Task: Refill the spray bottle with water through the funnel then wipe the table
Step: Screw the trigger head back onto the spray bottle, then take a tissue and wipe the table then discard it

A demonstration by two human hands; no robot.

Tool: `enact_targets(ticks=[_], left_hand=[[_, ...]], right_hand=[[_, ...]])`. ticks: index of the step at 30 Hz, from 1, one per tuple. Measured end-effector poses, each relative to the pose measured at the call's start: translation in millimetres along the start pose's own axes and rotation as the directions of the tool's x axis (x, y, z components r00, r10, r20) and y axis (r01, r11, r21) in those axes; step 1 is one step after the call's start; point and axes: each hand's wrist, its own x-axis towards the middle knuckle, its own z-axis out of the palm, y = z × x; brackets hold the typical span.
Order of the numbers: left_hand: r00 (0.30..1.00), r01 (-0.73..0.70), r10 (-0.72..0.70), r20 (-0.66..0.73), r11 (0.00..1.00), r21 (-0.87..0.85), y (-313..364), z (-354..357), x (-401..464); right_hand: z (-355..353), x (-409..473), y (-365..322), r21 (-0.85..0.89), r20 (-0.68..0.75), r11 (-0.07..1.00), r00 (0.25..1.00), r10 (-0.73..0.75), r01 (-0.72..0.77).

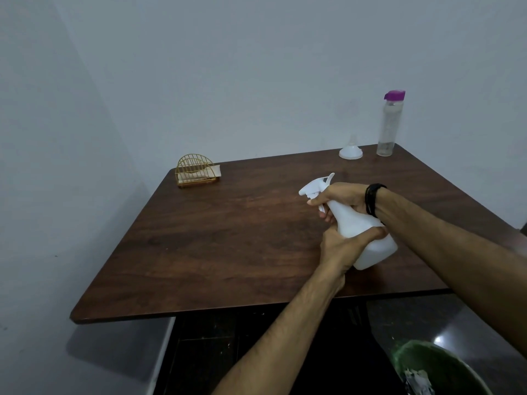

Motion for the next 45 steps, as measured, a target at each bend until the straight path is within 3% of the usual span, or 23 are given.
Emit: enact_targets(ticks=[3,7,12,15,23,27,30,32,38,45], left_hand=[[1.0,-0.003,0.004,-0.005,1.0,0.024,-2.4,0.2,4.8],[0.997,-0.065,0.069,-0.025,0.99,0.124,-0.9,-2.2,12.4],[0.983,-0.128,0.167,-0.082,0.926,0.354,25.5,-16.1,35.0],[0.967,-0.155,0.224,-0.122,0.895,0.418,39.2,-25.3,66.6],[0.923,-0.176,0.348,-0.165,0.762,0.623,49.7,-36.4,194.7],[0.918,-0.163,0.344,-0.196,0.78,0.604,58.1,-36.5,244.0],[0.911,-0.134,0.333,-0.243,0.797,0.59,56.2,-31.2,282.1],[0.9,-0.14,0.348,-0.262,0.801,0.582,55.7,-25.7,306.2],[0.901,-0.168,0.369,-0.229,0.783,0.6,58.9,-11.4,359.8],[0.927,-0.234,0.366,-0.086,0.739,0.632,62.6,-17.5,391.0]], right_hand=[[-0.3,-3.3,-0.1,0.028,0.003,1.0,1.0,-0.011,0.011],[-3.3,-14.7,-1.6,0.07,0.021,0.982,0.984,-0.175,0.174],[-18.1,-14.9,4.3,0.12,-0.237,0.916,0.907,-0.349,0.384],[-24.2,-3.1,19.7,0.013,-0.324,0.948,0.898,-0.297,0.318],[-45.5,63.6,53.2,-0.016,-0.367,0.96,0.891,-0.266,0.28],[-73.0,103.3,65.0,-0.296,-0.307,0.938,0.912,-0.273,0.181],[-85.1,139.6,73.7,-0.63,-0.288,0.776,0.921,-0.263,0.024],[-90.2,160.3,72.3,-0.712,-0.286,0.701,0.922,-0.26,-0.024],[-107.9,204.6,67.3,-0.725,-0.357,0.682,0.896,-0.262,-0.089],[-109.8,214.1,65.0,-0.719,-0.412,0.682,0.872,-0.265,-0.133]])
